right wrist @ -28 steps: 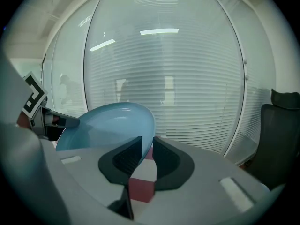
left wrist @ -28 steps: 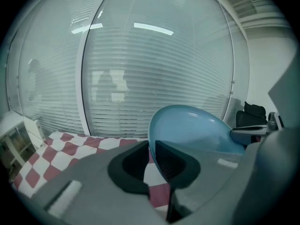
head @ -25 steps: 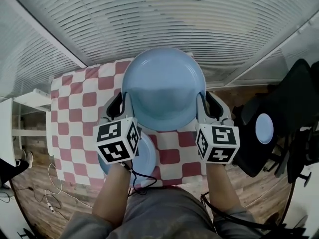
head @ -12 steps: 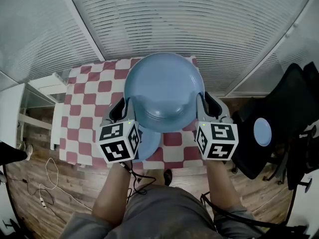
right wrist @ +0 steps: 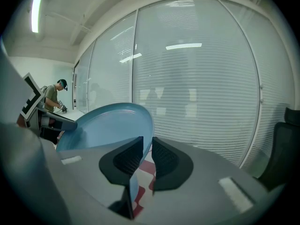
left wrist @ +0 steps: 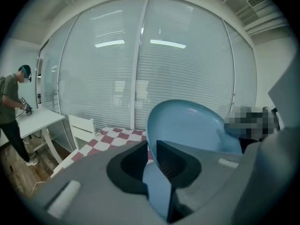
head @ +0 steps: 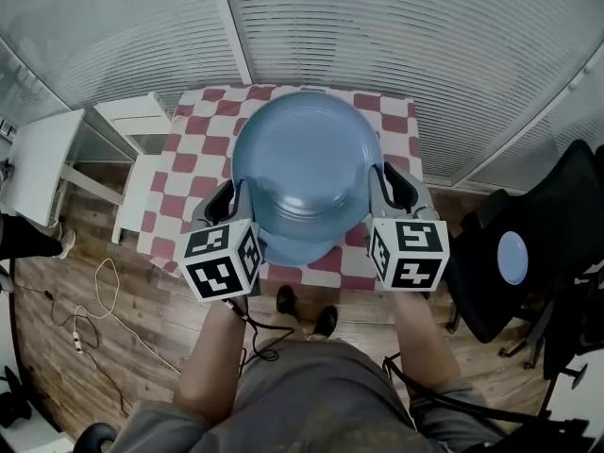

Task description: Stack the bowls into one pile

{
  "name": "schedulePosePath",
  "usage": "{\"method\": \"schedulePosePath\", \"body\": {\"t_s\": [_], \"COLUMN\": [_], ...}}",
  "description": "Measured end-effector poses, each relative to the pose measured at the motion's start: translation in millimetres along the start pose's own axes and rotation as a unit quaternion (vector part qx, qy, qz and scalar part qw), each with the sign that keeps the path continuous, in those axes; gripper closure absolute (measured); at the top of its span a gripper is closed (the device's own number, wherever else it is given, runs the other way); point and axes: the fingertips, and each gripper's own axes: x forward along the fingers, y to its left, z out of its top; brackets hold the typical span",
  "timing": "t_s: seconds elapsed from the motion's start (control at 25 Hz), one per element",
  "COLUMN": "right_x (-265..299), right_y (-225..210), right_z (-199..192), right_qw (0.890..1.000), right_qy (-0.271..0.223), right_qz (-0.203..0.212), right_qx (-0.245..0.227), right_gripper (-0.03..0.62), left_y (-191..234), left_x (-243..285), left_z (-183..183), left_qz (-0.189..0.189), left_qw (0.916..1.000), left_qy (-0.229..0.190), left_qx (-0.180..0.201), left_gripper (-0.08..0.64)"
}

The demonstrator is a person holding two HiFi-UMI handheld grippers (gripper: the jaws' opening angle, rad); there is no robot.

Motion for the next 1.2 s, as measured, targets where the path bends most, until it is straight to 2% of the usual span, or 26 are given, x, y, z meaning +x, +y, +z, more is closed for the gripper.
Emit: {"method": "schedulePosePath", "body": {"t_s": [0.2,0.44,0.88,1.2], "right_x": [20,34,41,48], "right_y": [37,65,72,62], "right_z": [-14,-55,-136,-172], "right_qw": [1.0,0.997,0.989,0.984], "right_qy": [0.022,0.066,0.147,0.178], "right_qz": [0.021,0.029,0.023,0.016], "right_qx": [-0.002,-0.003,0.004,0.007], "right_gripper": [0.508,0.508,0.505,0.499], "left_y": [39,66,69,61], "left_x": [-3,4,26,46], "left_z": [-19,-65,-148,-171], "left_qz": [0.017,0.017,0.004,-0.002], "left_qw": [0.9996,0.9974,0.9886,0.9864], "left_qy": [0.022,0.067,0.146,0.161], "left_qx": [-0.006,-0.02,-0.035,-0.031], "left_gripper": [0.499,0.497,0.497,0.497]}}
